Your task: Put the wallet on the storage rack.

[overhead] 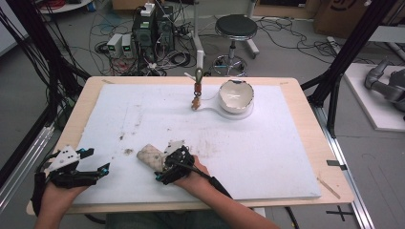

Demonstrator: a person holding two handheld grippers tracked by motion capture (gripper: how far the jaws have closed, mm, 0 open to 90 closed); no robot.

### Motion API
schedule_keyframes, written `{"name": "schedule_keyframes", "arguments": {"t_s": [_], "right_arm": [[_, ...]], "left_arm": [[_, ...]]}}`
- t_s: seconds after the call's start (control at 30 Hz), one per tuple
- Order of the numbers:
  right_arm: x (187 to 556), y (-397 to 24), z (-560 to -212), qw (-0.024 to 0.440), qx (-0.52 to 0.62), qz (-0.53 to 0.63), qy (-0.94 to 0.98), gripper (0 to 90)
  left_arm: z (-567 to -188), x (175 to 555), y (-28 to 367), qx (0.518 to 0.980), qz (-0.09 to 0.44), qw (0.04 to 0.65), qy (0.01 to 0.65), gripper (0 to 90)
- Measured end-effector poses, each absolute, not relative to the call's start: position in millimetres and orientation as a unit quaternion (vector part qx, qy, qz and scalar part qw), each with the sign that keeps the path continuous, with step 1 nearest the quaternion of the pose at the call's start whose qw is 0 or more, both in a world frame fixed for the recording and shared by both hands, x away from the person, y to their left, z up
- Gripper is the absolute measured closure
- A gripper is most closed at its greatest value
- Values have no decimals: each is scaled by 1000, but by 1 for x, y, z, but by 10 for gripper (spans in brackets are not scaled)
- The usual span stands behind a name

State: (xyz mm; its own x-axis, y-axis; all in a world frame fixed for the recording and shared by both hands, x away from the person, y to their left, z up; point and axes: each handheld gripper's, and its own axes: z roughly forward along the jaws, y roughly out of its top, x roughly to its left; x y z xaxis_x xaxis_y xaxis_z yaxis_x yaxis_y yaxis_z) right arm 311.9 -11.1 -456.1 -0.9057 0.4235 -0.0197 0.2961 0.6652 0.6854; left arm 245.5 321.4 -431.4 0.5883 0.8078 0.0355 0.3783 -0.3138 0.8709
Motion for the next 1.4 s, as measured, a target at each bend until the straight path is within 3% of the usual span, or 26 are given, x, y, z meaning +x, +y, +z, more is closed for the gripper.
{"name": "schedule_keyframes", "arguments": {"t_s": [0.17,0.37,0.8,1.4], "right_arm": [[312,-11,-456,84,200,359,908,196],[314,-16,-453,76,189,367,908,340],[320,-34,-438,77,188,384,901,364],[342,-123,-397,116,240,438,859,365]], "left_arm": [[-433,246,320,777,241,438,384,188],[-431,244,323,767,251,445,389,188],[-429,244,329,741,250,478,399,188],[-427,265,308,750,238,481,386,188]]}}
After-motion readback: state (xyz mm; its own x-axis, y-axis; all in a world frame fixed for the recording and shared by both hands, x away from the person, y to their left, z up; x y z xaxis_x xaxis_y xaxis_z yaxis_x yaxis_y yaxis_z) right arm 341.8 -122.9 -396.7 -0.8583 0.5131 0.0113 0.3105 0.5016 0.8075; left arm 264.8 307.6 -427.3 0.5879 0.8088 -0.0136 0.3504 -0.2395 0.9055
